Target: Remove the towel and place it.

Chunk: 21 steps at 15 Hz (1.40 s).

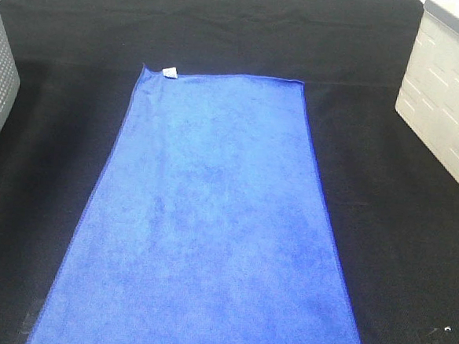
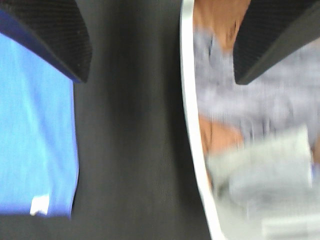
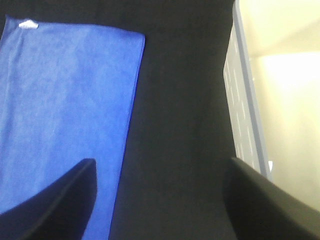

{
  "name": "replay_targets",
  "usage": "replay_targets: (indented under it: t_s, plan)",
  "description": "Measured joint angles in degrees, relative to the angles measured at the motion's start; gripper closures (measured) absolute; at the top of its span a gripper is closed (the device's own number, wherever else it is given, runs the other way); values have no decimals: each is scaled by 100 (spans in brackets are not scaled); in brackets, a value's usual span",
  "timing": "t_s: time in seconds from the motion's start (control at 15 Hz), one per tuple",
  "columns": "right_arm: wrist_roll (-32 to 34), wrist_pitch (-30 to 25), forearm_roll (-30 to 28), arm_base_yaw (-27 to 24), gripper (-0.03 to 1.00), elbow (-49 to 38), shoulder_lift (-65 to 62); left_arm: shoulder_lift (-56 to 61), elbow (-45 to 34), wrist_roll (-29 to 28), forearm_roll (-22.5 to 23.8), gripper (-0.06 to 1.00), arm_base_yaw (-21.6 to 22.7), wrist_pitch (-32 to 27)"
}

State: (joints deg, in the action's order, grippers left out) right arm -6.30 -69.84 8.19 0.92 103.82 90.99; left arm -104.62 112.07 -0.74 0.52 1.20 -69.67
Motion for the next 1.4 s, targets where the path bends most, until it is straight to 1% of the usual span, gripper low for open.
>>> replay_targets:
  t_s: [0.13, 0.2, 0.27, 0.4, 0.47, 0.6, 0.67, 0.73, 0.87, 1.07, 1.13, 1.4]
  plan:
    - [0, 0, 0, 0, 28, -842, -831, 842, -1169, 17, 0, 22, 0, 0]
    - [0, 0, 6, 0, 28, -1461, -1450, 1272, -1662, 17, 6, 22, 0, -11]
    - [0, 0, 17, 0, 28, -1896, -1833, 2011, -2366, 17, 11, 22, 0, -6]
    - [17, 0, 57, 0, 28, -2618, -2573, 2974, -3065, 17, 17, 22, 0, 17]
    - [40, 0, 63, 0, 28, -2968, -2905, 3421, -3363, 17, 29, 22, 0, 23]
    - [46, 0, 109, 0, 28, -3661, -3764, 4337, -3976, 17, 229, 22, 0, 34]
    - [46, 0, 109, 0, 28, -3661, -3764, 4337, -3976, 17, 229, 22, 0, 34]
    - [52, -6, 132, 0, 28, -3908, -4114, 5042, -4435, 17, 407, 22, 0, 34]
    - [69, -6, 252, 0, 28, -4354, -4733, 6005, -4996, 17, 544, 22, 0, 34]
    - [80, -6, 298, 0, 28, -5031, -5752, 7540, -5701, 17, 561, 22, 0, 23]
    - [80, -6, 298, 0, 28, -5351, -6257, 8296, -6039, 17, 561, 22, 0, 23]
    - [80, -11, 298, 0, 28, -5993, -7454, 9798, -6686, 17, 561, 22, 0, -6]
